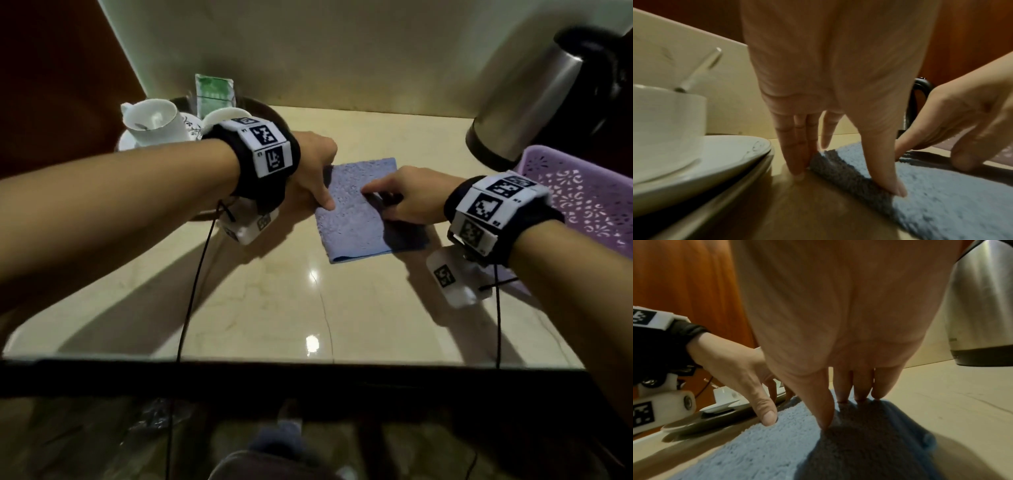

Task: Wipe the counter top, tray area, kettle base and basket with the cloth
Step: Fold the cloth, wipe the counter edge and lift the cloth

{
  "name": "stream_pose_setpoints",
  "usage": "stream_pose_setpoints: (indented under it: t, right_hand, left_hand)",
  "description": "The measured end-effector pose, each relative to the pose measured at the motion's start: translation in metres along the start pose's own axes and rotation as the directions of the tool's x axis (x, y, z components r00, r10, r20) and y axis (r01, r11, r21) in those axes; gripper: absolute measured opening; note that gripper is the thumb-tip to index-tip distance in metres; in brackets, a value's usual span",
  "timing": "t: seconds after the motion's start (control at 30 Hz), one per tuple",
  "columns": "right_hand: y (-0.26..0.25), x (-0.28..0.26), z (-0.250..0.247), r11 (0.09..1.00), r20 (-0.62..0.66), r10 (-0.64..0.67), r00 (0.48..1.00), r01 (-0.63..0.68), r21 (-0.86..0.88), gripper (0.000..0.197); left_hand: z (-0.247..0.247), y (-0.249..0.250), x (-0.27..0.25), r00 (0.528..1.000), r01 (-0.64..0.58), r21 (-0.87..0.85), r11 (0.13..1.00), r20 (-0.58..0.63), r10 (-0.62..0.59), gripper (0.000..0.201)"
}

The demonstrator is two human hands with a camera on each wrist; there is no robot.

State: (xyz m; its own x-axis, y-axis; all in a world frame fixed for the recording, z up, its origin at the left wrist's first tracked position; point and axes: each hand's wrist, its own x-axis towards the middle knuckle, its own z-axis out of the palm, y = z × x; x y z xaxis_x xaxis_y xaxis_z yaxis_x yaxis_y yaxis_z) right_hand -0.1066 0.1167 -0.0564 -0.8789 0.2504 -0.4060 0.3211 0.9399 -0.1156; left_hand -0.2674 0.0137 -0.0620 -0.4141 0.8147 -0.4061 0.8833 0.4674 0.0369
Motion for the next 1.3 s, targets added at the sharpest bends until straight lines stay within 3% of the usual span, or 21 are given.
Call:
stream_pose_setpoints:
  t: [0.27, 0.5, 0.63, 0.73, 0.8, 0.87, 0.97, 1.1, 1.3]
  right_hand:
    - [0.007, 0.033, -0.006, 0.989, -0.021, 0.067, 0.998, -0.064, 0.131, 0.050]
    - [0.009, 0.046, -0.009, 0.961, -0.146, 0.152, 0.978, -0.111, 0.255, 0.057]
    - [0.011, 0.043, -0.013, 0.897, -0.422, 0.271, 0.865, -0.068, 0.437, 0.049]
    - [0.011, 0.031, -0.026, 0.905, -0.559, 0.270, 0.784, -0.008, 0.426, 0.066]
    - [0.012, 0.019, -0.038, 0.931, -0.584, 0.240, 0.776, -0.013, 0.365, 0.066]
    - [0.014, 0.007, -0.049, 0.946, -0.602, 0.204, 0.772, 0.003, 0.325, 0.045]
    - [0.012, -0.012, -0.055, 0.914, -0.627, 0.241, 0.741, 0.043, 0.403, 0.011]
    - [0.017, -0.036, -0.059, 0.865, -0.689, 0.297, 0.661, 0.120, 0.488, 0.013]
    - [0.026, -0.081, -0.072, 0.768, -0.750, 0.385, 0.538, 0.264, 0.583, 0.014]
  left_hand:
    - [-0.019, -0.001, 0.033, 0.998, -0.016, -0.012, 1.000, 0.068, 0.017, 0.050]
    - [-0.033, 0.000, 0.040, 0.990, -0.144, -0.209, 0.967, -0.039, 0.139, 0.029]
    - [-0.048, 0.007, 0.028, 0.972, -0.226, -0.337, 0.914, -0.132, 0.192, 0.021]
    - [-0.066, 0.012, 0.011, 0.952, -0.288, -0.402, 0.869, -0.220, 0.214, 0.023]
    - [-0.077, 0.014, -0.001, 0.935, -0.325, -0.397, 0.858, -0.270, 0.229, 0.025]
    - [-0.087, 0.016, -0.013, 0.923, -0.344, -0.398, 0.851, -0.309, 0.229, 0.027]
    - [-0.099, 0.018, -0.030, 0.904, -0.371, -0.430, 0.823, -0.370, 0.214, 0.029]
    - [-0.110, 0.025, -0.047, 0.862, -0.463, -0.514, 0.722, -0.451, 0.232, 0.026]
    - [-0.108, 0.049, -0.059, 0.785, -0.617, -0.645, 0.452, -0.550, 0.286, 0.022]
